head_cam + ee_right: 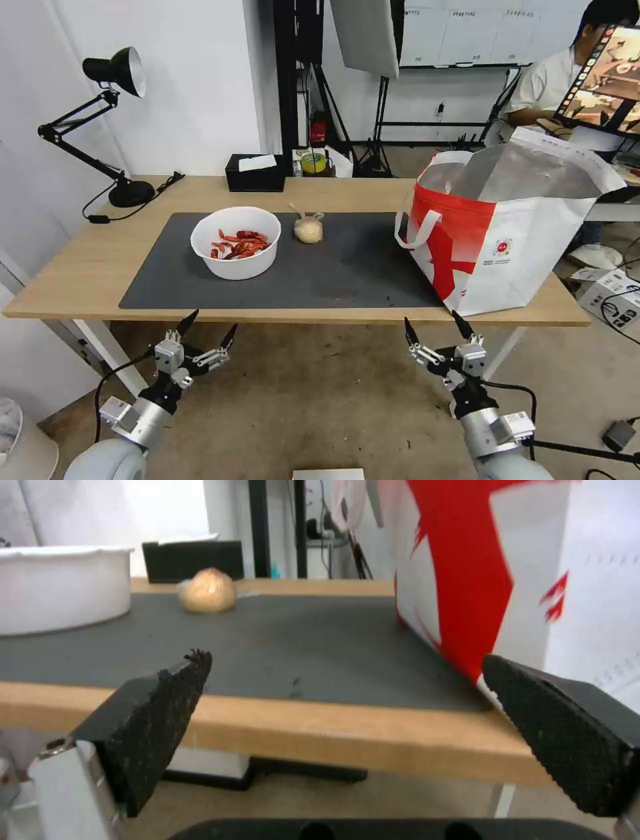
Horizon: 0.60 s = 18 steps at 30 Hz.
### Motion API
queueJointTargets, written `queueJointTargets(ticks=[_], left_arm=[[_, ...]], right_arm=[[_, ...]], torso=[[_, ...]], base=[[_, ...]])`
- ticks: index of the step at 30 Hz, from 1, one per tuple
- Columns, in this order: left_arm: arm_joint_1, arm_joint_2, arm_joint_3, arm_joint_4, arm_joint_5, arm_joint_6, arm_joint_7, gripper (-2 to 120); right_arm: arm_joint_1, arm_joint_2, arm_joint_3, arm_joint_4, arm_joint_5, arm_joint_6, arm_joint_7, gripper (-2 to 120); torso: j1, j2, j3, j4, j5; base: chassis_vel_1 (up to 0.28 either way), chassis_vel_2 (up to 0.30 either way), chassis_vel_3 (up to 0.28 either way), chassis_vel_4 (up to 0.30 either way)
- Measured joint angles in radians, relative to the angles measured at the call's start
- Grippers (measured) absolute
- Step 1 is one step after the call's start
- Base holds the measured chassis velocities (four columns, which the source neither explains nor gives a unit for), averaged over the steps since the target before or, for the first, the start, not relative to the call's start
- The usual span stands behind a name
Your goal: Pick up the trash from the table and place it into the takeout bag.
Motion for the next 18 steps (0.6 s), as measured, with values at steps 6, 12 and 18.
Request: queueJointTargets(ticks=[6, 12, 18], left_arm=[[0.011, -0.004, -0.001, 0.004, -0.005, -0.006, 0.002, 100], [0.011, -0.004, -0.001, 0.003, -0.008, -0.006, 0.003, 100], [0.016, -0.004, -0.004, 0.003, -0.008, -0.006, 0.004, 100]], right_arm=[[0.025, 0.005, -0.031, -0.014, -0.004, -0.004, 0.000, 100], [0.029, 0.011, -0.046, -0.017, -0.013, -0.007, 0.001, 100], [0.034, 0.010, -0.048, -0.021, -0.013, -0.010, 0.001, 100]], torso=[[0.000, 0.000, 0.000, 0.0002, 0.0000], [0.000, 0.000, 0.000, 0.0001, 0.0000], [0.000, 0.000, 0.000, 0.0000, 0.0000]], base=[[0.000, 0.000, 0.000, 0.000], [0.000, 0.000, 0.000, 0.000], [0.000, 0.000, 0.000, 0.000]])
